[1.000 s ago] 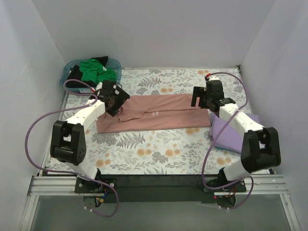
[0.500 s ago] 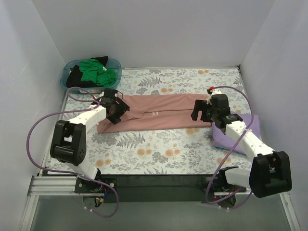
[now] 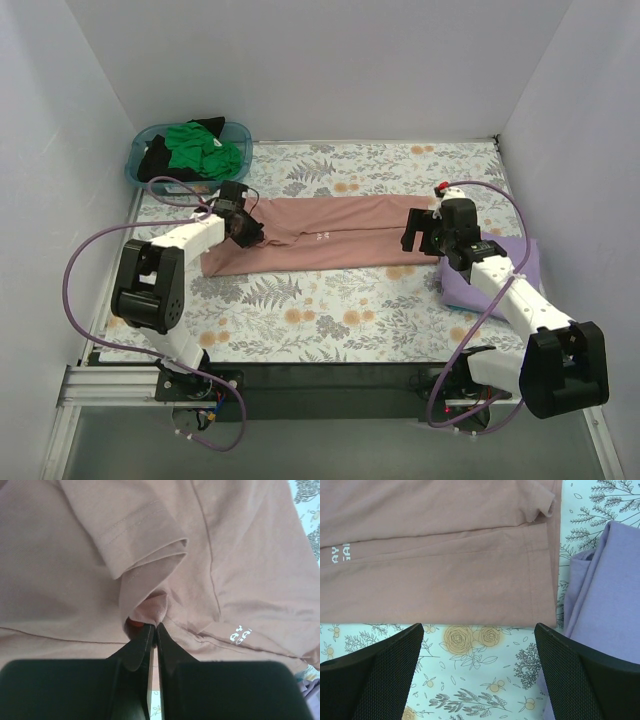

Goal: Fold and stack the t-shirts
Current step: Fold the tshirt

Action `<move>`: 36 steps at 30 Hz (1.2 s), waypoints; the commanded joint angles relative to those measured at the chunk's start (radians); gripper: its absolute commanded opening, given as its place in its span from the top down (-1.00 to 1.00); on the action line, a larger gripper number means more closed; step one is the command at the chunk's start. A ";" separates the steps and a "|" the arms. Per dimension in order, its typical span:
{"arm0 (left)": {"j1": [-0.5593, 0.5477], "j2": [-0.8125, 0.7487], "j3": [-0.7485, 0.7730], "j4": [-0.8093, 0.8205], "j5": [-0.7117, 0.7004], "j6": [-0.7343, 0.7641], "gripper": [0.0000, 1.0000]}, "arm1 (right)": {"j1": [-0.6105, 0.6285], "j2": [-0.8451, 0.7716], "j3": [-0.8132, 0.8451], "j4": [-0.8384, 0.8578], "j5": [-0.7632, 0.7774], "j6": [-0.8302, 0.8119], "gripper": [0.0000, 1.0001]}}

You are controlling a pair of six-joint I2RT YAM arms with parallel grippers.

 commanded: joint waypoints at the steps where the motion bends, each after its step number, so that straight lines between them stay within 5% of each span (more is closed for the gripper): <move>1: -0.005 -0.019 0.065 0.024 0.020 0.033 1.00 | -0.001 -0.019 -0.002 0.007 0.022 0.009 -0.97; 13: -0.026 0.197 0.283 0.047 0.071 0.098 1.00 | -0.001 0.057 0.024 0.007 0.049 0.009 -0.97; 15: -0.025 0.218 0.328 0.045 0.054 0.105 0.72 | -0.001 0.072 0.033 0.007 0.058 0.006 -0.97; 21: -0.026 0.286 0.455 0.077 0.017 0.142 0.39 | -0.003 0.129 0.053 0.006 0.074 0.003 -0.97; 23: -0.026 0.333 0.505 0.042 0.063 0.170 0.13 | -0.001 0.139 0.058 0.004 0.068 0.001 -0.97; 27: -0.036 0.320 0.532 0.014 0.045 0.216 -0.94 | -0.001 0.138 0.055 0.004 0.075 0.001 -0.97; 32: -0.036 0.282 0.570 -0.091 -0.057 0.283 -0.95 | -0.003 0.133 0.050 -0.004 0.025 0.001 -0.97; 36: -0.036 0.139 0.408 -0.050 -0.058 0.269 -0.95 | 0.000 0.123 0.044 0.000 -0.008 -0.008 -0.97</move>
